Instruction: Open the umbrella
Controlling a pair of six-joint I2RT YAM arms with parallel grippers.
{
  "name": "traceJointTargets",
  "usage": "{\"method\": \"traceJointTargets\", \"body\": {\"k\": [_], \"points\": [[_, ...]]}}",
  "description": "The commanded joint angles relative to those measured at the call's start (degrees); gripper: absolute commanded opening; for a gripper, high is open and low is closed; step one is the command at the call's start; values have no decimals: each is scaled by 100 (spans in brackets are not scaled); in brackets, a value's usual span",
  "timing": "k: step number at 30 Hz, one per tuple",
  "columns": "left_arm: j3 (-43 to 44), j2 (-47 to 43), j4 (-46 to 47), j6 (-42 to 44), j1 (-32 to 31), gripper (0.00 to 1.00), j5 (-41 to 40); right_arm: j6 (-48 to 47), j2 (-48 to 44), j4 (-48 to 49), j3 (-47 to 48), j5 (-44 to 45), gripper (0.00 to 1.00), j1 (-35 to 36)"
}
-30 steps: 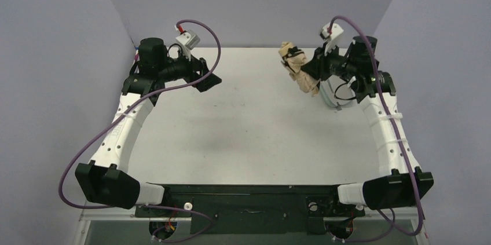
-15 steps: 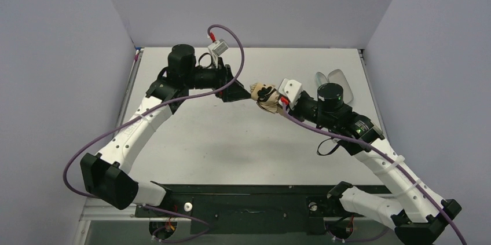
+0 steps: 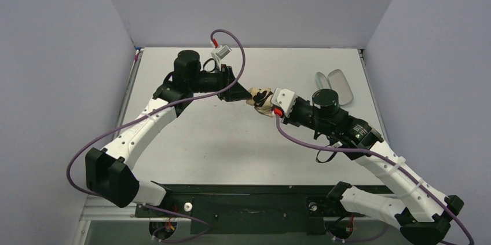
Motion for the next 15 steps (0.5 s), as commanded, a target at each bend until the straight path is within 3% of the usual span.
{"method": "traceJointTargets", "body": {"k": [1,9,11,15], "points": [[28,-129,366,-13,-19,39,-48,-232,-209,497,38,63,0,160],[-100,-174,408,-2,-93,38,-91,-450,-255,517,29,205,0,319],[-144,-202,432,-19,-98,35,-70,-449,-264,515,32,238,0,341],[-304,-293,734,-263,10,19,223,-518,-282,402,11,300,0,363]]}}
